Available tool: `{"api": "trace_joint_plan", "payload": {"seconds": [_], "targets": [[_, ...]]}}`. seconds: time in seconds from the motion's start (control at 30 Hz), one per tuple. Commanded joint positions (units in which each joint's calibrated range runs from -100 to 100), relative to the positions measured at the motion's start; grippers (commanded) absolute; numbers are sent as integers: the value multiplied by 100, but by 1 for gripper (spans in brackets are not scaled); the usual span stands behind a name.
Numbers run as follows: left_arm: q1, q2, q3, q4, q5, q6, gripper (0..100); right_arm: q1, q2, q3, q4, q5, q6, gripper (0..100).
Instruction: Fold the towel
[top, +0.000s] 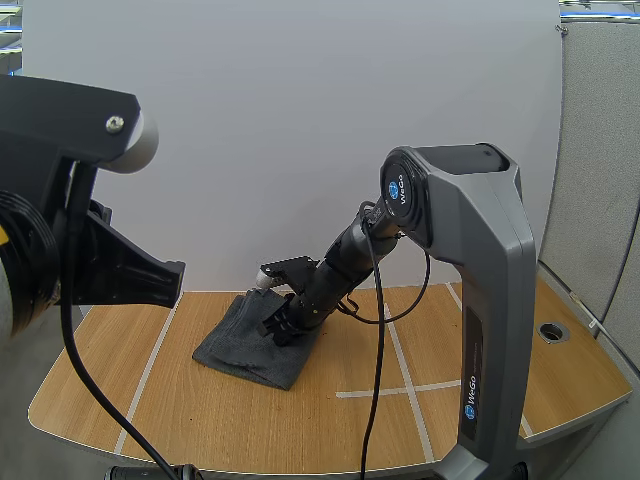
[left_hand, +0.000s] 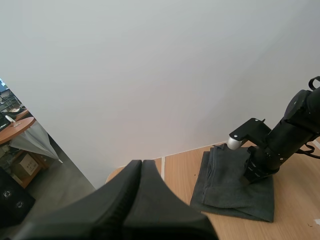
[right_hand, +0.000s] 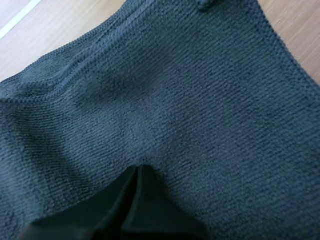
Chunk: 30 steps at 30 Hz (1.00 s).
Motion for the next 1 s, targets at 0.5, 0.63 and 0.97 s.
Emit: {"api": "trace_joint_plan", "payload": {"seconds": [0.5, 0.63, 0.97], "targets": [[11, 329, 334, -303, 14, 152, 0, -971, 336, 250, -952, 1560, -214, 0], [11, 786, 700, -565, -349, 307, 0, -1387, 229, 250, -1033, 2211, -436, 0], [11, 2269, 819, -1015, -1120, 1098, 0, -1796, -480, 250, -1487, 2512, -562, 0]]}}
